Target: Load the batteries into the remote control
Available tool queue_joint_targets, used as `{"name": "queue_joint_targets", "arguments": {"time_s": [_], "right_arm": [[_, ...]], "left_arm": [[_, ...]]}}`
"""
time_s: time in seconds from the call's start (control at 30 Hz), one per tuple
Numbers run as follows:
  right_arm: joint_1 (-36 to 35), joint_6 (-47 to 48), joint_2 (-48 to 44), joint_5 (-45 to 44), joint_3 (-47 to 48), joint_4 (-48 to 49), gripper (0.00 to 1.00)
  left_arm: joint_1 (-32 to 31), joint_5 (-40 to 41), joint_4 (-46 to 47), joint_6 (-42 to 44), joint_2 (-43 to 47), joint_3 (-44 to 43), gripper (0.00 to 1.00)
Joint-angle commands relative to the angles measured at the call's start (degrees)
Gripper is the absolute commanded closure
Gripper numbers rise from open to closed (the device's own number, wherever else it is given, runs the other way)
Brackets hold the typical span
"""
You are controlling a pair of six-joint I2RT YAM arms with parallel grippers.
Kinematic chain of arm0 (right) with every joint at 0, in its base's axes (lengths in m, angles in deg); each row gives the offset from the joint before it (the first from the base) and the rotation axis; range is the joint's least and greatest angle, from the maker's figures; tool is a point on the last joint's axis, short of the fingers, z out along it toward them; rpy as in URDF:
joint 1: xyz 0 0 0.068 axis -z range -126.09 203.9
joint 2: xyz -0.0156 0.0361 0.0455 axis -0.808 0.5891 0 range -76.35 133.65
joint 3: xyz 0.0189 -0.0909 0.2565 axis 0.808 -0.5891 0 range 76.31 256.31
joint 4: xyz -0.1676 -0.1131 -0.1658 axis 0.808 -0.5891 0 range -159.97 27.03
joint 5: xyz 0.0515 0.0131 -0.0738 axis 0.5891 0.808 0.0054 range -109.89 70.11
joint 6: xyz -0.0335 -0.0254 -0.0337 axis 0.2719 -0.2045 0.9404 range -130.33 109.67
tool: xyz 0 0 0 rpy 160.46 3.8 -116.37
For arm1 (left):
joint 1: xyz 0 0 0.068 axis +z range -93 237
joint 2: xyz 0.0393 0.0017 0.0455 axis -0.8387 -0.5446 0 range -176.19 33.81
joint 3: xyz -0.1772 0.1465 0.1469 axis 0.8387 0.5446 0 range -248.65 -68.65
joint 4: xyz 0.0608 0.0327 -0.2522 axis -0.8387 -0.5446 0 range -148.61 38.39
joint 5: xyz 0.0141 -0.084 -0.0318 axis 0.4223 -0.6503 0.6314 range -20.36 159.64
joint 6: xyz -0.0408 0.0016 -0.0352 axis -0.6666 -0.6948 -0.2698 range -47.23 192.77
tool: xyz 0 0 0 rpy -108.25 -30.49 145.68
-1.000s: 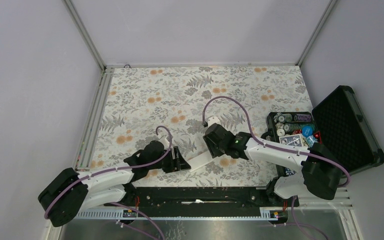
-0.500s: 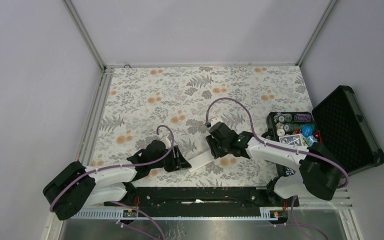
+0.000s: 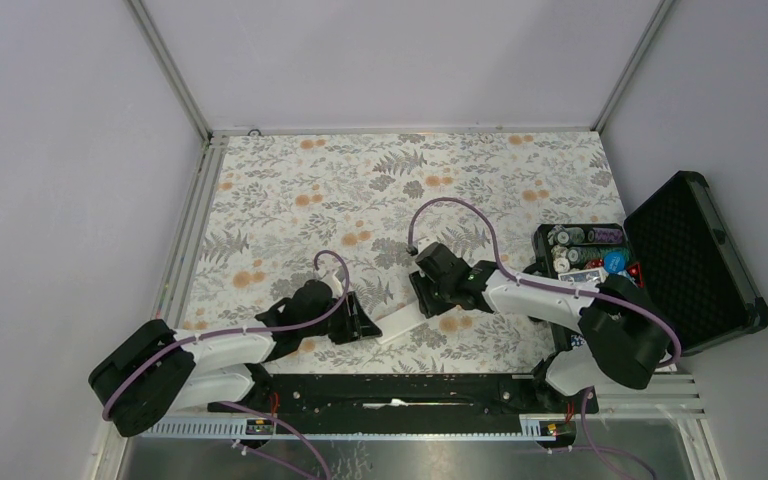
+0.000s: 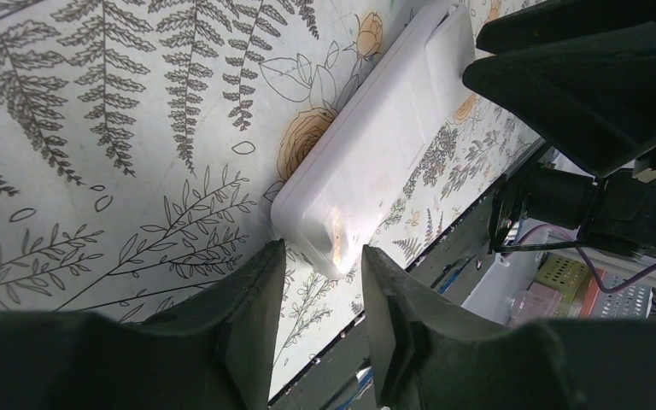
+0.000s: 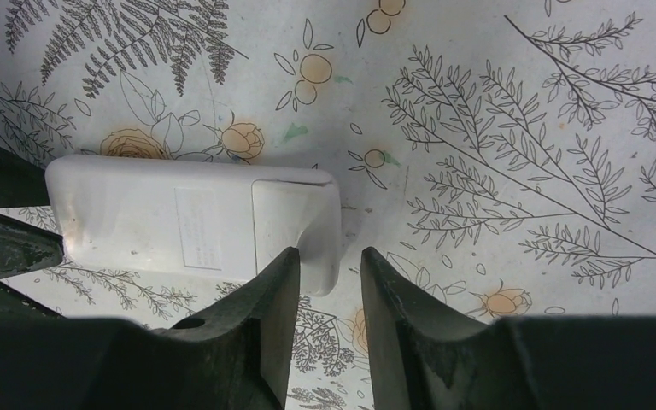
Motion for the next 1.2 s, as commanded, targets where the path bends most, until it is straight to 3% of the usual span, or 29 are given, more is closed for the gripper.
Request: {"name": "queue_joint_targets", "arguments": {"time_s": [0.0, 0.63, 0.87, 1.17], "right_arm": [[0.5, 0.8, 1.4, 1.9, -0.1, 2.0, 0.61], [0.6, -0.5, 4.7, 8.0, -3.7, 3.8, 0.69], [0.4, -2.9, 4.4, 15.4, -7.0, 7.2, 0.74], [-4.7, -4.4, 6.5, 15.4, -5.7, 8.0, 0.75]], "left_arm": [[-0.2, -0.2, 3.6, 0.7, -0.6, 0.6, 0.60], [-0.2, 0.1, 4.6, 2.3, -3.9, -0.1, 0.75], [-0.2, 0.2, 4.8, 3.0, -5.4, -0.9, 0.80], [-0.1, -0.4, 5.5, 3.4, -7.0, -1.7, 0.83]]}}
